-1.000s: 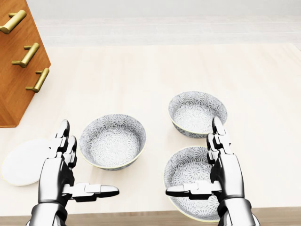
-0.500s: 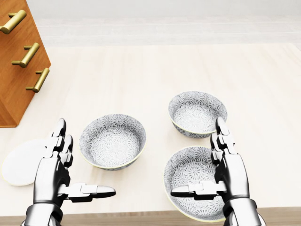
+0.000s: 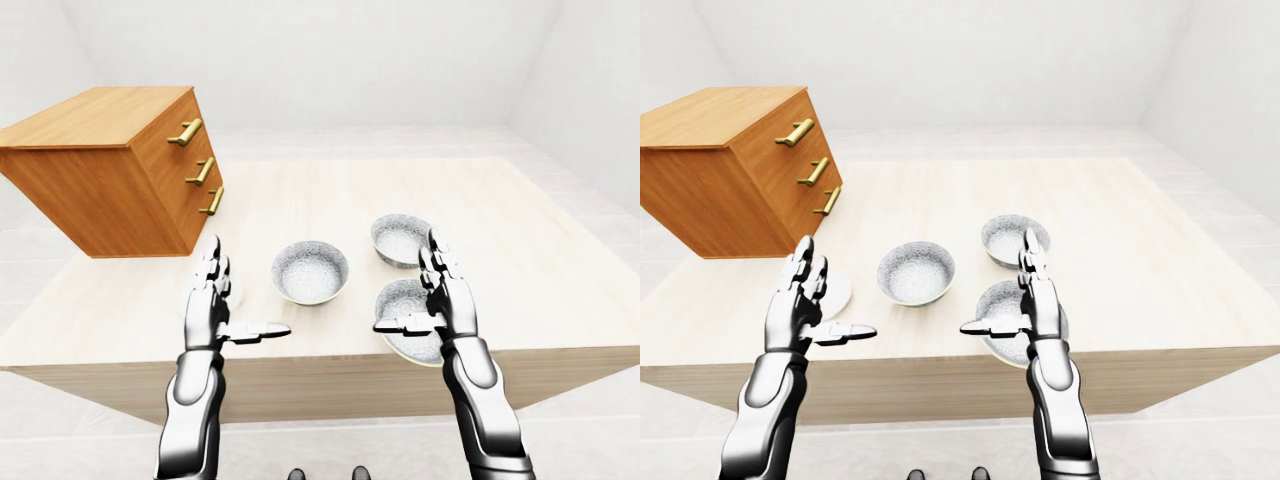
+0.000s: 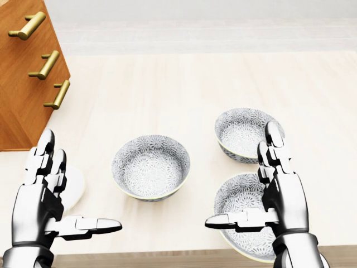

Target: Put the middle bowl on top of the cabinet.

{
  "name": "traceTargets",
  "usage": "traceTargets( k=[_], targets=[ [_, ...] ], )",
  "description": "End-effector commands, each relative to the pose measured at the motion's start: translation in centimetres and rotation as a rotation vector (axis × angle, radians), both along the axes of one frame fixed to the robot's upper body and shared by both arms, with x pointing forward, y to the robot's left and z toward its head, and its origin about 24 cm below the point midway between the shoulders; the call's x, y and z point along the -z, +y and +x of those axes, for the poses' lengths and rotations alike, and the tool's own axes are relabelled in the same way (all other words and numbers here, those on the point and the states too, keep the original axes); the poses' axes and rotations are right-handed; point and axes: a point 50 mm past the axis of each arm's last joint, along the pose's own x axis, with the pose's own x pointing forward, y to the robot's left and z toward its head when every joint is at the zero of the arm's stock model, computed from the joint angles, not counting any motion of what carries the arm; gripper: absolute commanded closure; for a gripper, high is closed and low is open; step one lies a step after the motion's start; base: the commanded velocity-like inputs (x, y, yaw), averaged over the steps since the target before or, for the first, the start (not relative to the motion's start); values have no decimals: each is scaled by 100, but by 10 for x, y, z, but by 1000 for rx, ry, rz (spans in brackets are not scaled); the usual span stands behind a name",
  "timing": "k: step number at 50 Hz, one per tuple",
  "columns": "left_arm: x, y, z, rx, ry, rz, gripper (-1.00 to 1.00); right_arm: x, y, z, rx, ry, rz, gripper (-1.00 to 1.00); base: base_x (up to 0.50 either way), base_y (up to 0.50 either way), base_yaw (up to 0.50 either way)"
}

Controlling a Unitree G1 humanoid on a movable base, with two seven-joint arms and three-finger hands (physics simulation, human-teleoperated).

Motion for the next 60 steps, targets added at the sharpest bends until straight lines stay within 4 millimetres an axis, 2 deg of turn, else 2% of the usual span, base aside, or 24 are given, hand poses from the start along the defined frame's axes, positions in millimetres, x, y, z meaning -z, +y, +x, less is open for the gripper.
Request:
traceTargets(
  k=[1, 17, 29, 54, 60],
  targets=[
    [-5, 2, -5, 12, -23, 3, -100, -4, 2, -2, -8, -15, -4, -100, 0, 50, 0],
    [-4, 7, -3, 11, -18, -8, -100, -2, 3, -4, -16, -9, -13, -100, 0, 50, 0],
    [-12, 7, -3, 22, -51, -8, -100, -7, 4, -6, -19, -29, -20, -100, 0, 50, 0],
    [1, 10, 5, -7, 9, 6, -100, -7, 1, -8, -1, -30, -28, -100, 0, 50, 0],
    [3, 10, 4, -3, 15, 0, -100, -9, 2, -9, -20, -38, -17, -100, 0, 1, 0]
  ],
)
